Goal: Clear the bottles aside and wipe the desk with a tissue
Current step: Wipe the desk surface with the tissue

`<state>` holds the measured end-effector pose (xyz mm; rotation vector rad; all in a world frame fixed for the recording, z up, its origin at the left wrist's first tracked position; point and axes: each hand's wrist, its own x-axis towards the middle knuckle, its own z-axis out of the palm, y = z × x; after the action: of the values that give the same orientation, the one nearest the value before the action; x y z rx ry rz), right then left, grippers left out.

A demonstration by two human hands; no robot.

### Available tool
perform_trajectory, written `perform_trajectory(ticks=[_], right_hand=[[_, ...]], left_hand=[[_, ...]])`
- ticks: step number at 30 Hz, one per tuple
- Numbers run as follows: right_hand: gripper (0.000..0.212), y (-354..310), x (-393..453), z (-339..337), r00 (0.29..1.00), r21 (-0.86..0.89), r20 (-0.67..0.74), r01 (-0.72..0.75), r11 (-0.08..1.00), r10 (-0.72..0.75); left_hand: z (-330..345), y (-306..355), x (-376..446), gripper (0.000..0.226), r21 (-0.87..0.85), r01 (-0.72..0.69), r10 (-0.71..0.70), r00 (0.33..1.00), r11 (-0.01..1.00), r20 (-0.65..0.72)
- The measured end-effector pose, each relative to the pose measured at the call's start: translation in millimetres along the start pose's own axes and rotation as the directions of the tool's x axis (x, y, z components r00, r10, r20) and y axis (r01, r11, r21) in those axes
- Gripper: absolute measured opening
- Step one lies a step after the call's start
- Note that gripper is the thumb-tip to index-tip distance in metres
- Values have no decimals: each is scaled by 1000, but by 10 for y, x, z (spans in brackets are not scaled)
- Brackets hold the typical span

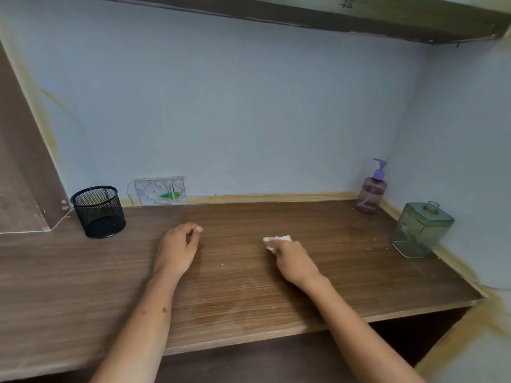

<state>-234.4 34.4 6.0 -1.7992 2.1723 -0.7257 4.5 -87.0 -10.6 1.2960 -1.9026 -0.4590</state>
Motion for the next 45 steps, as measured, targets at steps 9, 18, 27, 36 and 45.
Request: perform_trajectory(ticks=[9,18,27,36,45], right_hand=[[48,-703,-369,437,797,65,264,548,834,-544],[50,-180,-468,79,796,105,296,522,846,-528],[45,816,-574,-716,990,-84,54,134,987,-130],[46,1185,-608,-694,861,-19,-304,-434,901,408],[54,-247,-563,173,989,45,-127,75,996,-68]], left_hand=[[18,3,2,17,-53,-1,1,1000,999,-16],[16,7,4,19,-20,1,-1,1000,1000,-3],[-8,45,-16,22,12,-10,10,1000,1000,12],[-17,83,-23,24,29,-13,12,1000,999,23],[-23,80,-28,23,34,-11,10,1000,999,17]])
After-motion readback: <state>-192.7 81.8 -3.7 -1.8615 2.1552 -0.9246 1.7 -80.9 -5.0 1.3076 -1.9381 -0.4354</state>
